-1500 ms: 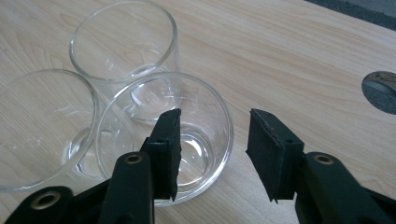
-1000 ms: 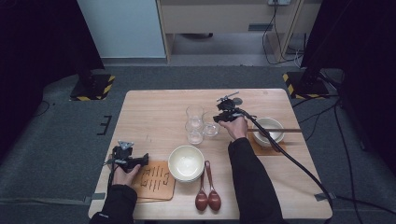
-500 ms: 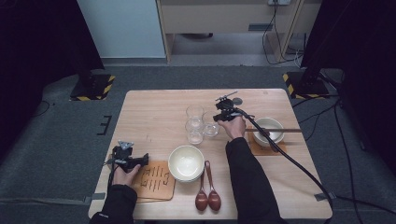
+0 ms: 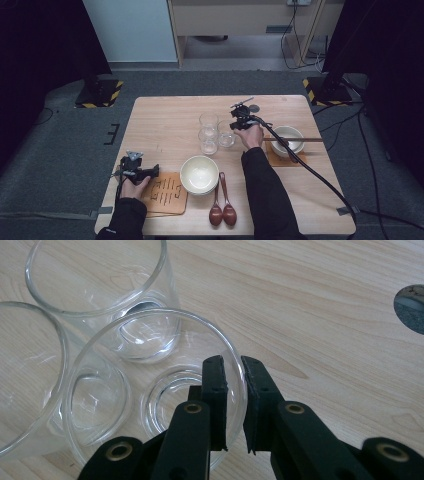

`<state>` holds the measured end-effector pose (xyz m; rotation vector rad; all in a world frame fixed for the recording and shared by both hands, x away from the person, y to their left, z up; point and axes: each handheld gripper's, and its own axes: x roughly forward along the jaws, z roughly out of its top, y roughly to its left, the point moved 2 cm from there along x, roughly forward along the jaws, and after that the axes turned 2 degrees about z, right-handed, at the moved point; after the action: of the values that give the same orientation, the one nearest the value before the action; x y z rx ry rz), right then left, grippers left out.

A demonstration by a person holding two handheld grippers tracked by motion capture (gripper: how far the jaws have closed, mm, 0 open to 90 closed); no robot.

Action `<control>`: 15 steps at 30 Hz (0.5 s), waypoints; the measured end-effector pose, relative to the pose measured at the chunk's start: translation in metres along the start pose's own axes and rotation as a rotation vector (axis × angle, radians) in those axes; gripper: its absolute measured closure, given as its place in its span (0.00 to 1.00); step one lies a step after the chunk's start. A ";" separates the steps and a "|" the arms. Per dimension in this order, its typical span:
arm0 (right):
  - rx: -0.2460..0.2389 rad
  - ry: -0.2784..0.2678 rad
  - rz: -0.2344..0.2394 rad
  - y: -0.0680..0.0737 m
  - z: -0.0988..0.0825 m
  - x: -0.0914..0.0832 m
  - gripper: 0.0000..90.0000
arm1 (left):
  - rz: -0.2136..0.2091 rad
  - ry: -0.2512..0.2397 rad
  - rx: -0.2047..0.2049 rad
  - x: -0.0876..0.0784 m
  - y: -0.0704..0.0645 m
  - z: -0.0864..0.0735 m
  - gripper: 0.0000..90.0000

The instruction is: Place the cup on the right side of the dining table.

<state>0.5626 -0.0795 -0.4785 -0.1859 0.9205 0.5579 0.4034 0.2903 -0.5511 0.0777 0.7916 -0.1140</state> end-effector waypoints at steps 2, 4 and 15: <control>-0.009 0.001 0.002 0.001 0.000 -0.001 0.92 | 0.000 0.000 0.000 0.000 0.000 0.000 0.00; -0.009 0.002 0.005 0.000 -0.001 -0.004 0.92 | 0.000 0.000 0.000 0.000 0.000 0.000 0.00; 0.004 -0.014 0.025 -0.003 -0.002 -0.015 0.95 | 0.000 0.000 0.000 0.000 0.000 0.000 0.00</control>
<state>0.5560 -0.0885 -0.4679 -0.1674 0.9115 0.5796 0.4034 0.2903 -0.5511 0.0776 0.7915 -0.1140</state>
